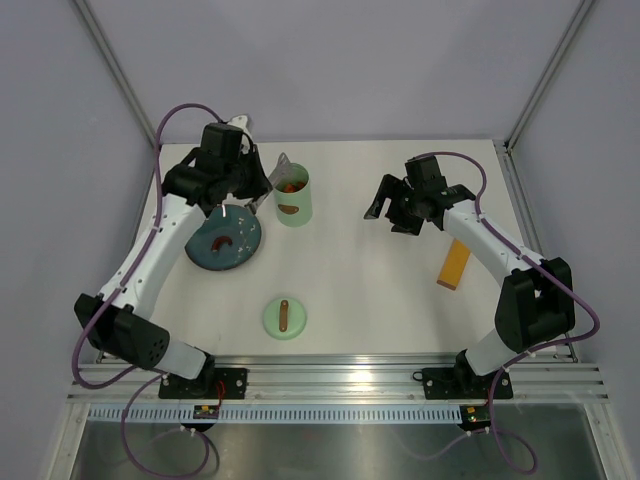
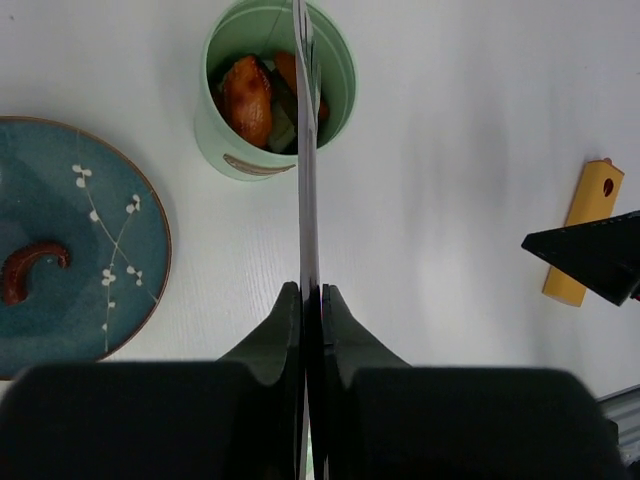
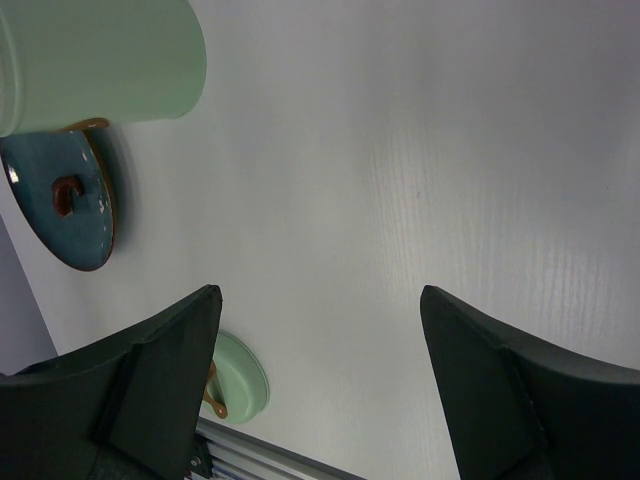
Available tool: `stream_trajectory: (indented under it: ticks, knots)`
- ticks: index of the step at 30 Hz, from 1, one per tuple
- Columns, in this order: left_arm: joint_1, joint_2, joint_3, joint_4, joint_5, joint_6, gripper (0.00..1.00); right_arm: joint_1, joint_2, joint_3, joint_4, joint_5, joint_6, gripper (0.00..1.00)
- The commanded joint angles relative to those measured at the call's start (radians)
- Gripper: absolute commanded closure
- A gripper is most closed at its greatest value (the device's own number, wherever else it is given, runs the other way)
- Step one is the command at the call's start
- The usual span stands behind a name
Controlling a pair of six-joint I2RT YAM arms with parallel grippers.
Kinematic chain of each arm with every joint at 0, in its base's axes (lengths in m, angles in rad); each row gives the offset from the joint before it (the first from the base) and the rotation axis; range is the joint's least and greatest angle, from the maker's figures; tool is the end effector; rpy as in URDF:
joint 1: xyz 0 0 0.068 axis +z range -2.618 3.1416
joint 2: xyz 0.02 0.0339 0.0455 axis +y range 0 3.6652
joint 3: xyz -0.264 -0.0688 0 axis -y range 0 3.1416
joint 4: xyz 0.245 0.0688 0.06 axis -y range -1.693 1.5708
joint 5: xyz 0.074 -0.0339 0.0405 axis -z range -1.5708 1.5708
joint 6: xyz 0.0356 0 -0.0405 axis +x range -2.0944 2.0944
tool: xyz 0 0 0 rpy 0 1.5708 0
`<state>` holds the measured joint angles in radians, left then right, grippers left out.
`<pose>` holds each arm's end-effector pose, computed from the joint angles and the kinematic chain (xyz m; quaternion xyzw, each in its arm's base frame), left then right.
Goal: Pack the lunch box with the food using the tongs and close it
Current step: Place the fake food in the packing box.
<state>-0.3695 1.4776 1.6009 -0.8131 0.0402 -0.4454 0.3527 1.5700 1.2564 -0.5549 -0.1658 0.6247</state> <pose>0.2939 -0.1154 0.3963 -0.0257 0.9040 -0.1856 0.3842 0.3188 0.1236 0.2757 0.0987 0.9310 0.2296 0.2662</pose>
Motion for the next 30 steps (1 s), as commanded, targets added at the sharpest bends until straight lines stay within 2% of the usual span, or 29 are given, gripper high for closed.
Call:
stream_trajectory:
  ticks: [1,2,5,10,14,15,18,24,30]
  knots:
    - [-0.005,-0.115,-0.031,0.04,-0.036,0.019,1.0,0.009,-0.021,0.018,0.013,0.017,-0.016,0.12]
    - [-0.003,-0.128,-0.042,0.01,-0.112,0.025,1.0,0.011,-0.018,0.02,0.015,0.014,-0.016,0.12]
    - [0.015,-0.177,-0.1,-0.029,-0.204,0.039,0.99,0.011,-0.011,0.021,0.016,0.012,-0.023,0.12]
    - [0.089,-0.241,-0.234,-0.047,-0.184,0.014,0.9,0.009,0.008,0.021,0.038,-0.006,-0.02,0.12]
    - [0.099,-0.261,-0.32,-0.07,-0.23,-0.045,0.79,0.011,0.016,0.02,0.041,-0.015,-0.019,0.12]
    - [0.099,-0.263,-0.353,-0.077,-0.238,-0.065,0.69,0.011,0.015,0.02,0.042,-0.014,-0.017,0.12]
    - [0.101,-0.27,-0.403,-0.087,-0.29,-0.072,0.59,0.009,0.01,0.014,0.043,-0.012,-0.019,0.12]
    - [0.132,-0.266,-0.432,-0.144,-0.416,-0.02,0.55,0.009,0.009,0.003,0.043,-0.012,-0.019,0.12]
    - [0.233,-0.277,-0.493,-0.132,-0.359,0.063,0.54,0.009,0.01,0.0,0.049,-0.014,-0.016,0.12]
